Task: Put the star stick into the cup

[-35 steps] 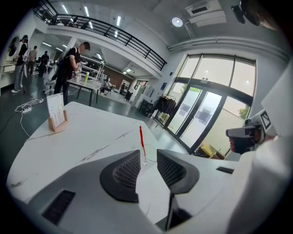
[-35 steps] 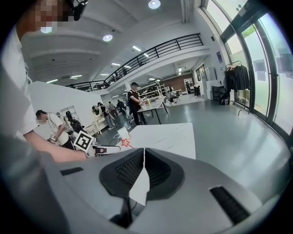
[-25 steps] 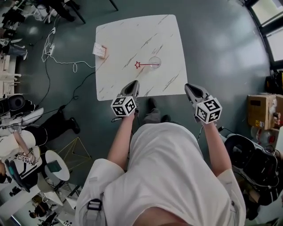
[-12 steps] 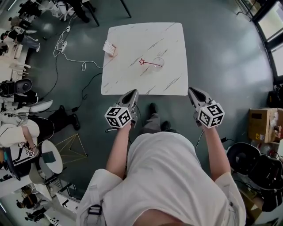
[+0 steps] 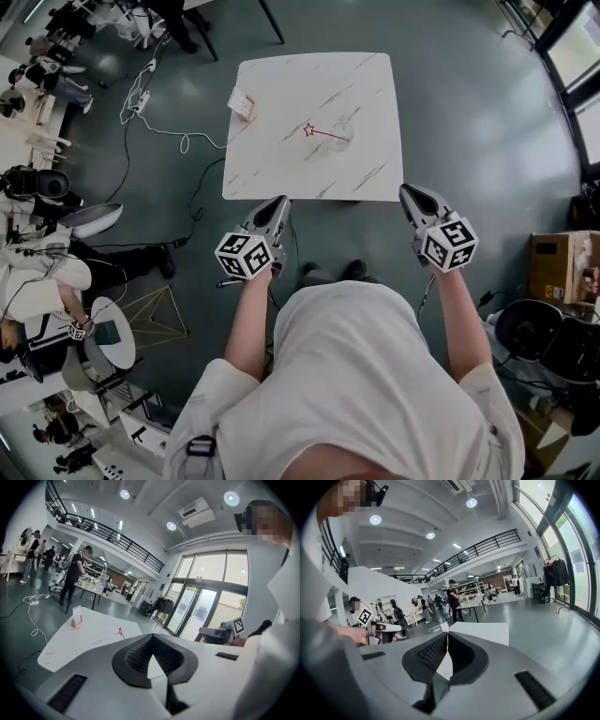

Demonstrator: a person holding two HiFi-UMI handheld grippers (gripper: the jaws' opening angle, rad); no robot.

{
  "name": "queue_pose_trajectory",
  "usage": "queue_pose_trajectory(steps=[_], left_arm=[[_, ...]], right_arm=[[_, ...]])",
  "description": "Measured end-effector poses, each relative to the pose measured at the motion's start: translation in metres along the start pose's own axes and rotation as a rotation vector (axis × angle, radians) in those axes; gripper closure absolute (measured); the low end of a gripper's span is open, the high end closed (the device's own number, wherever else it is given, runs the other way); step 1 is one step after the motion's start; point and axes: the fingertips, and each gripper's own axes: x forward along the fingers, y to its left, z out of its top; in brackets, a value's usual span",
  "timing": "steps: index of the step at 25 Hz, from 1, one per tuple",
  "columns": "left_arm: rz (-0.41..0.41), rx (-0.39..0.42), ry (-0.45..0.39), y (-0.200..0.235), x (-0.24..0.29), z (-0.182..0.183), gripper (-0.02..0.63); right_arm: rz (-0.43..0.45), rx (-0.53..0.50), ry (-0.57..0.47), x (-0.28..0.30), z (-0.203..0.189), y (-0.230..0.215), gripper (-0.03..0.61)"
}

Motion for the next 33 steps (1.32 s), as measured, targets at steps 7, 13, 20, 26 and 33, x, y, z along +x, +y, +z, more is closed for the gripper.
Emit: queue_pose_trajectory(steps=[7, 13, 20, 26, 33], left_arm=[[-0.024, 0.016, 0.008, 0.009, -0.02, 0.01, 0.6], [-0.028, 0.025, 0.001, 0.021, -0.027, 0.02, 0.6], [-0.036, 0.004, -0.012, 0.026, -0.033, 0.021, 0.6], [-0.035, -0.001, -0.009, 0.029, -0.037, 0.025, 0.6], [-0.035, -0.013, -0.006, 0.036, -0.037, 0.022, 0.6]], right_arm=[[-0.027, 0.013, -0.034, 0.005, 0.005, 0.013, 0.553], [-0.042, 0.014, -0.042, 0.008, 0.005, 0.017, 0.554], [-0.054, 0.023, -0.056, 0.012, 0.007, 0.021, 0.554], [-0.049, 0.018, -0.06, 0.016, 0.013, 0.029, 0.554], [-0.053, 0.021, -0.058, 0.022, 0.011, 0.032, 0.554]])
